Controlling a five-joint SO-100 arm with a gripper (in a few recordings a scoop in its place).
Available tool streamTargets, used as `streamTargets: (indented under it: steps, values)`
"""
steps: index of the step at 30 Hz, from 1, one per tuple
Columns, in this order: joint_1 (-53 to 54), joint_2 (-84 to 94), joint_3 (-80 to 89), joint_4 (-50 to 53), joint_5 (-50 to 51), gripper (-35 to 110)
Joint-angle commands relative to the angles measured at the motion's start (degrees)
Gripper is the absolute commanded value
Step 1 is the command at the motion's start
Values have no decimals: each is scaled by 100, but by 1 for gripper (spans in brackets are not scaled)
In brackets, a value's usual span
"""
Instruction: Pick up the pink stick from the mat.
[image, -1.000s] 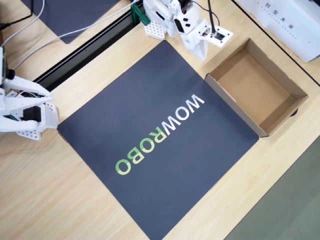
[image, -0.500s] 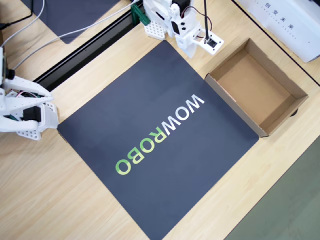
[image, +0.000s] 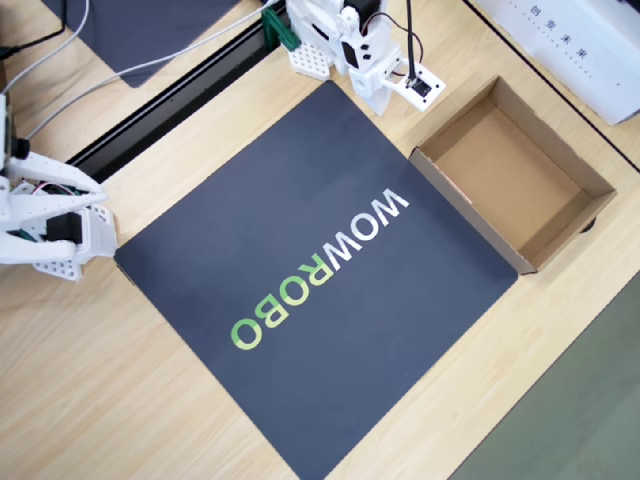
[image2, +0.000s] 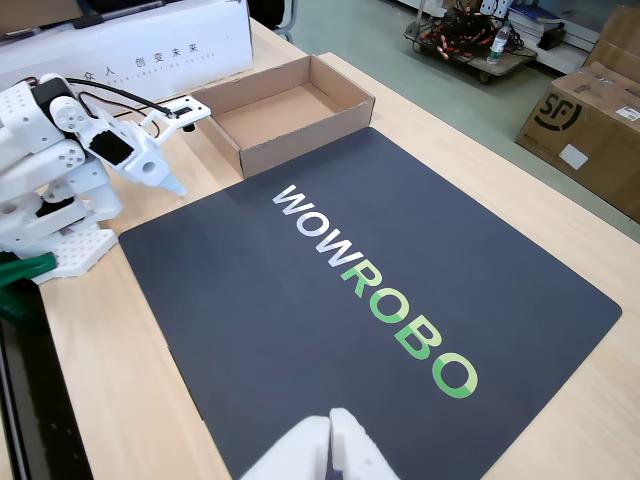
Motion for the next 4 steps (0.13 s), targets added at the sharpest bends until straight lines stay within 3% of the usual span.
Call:
streamTargets:
  steps: [1, 4]
  values:
    - [-141, 70, 35, 62, 0, 0]
    - [-141, 70, 35, 62, 0, 0]
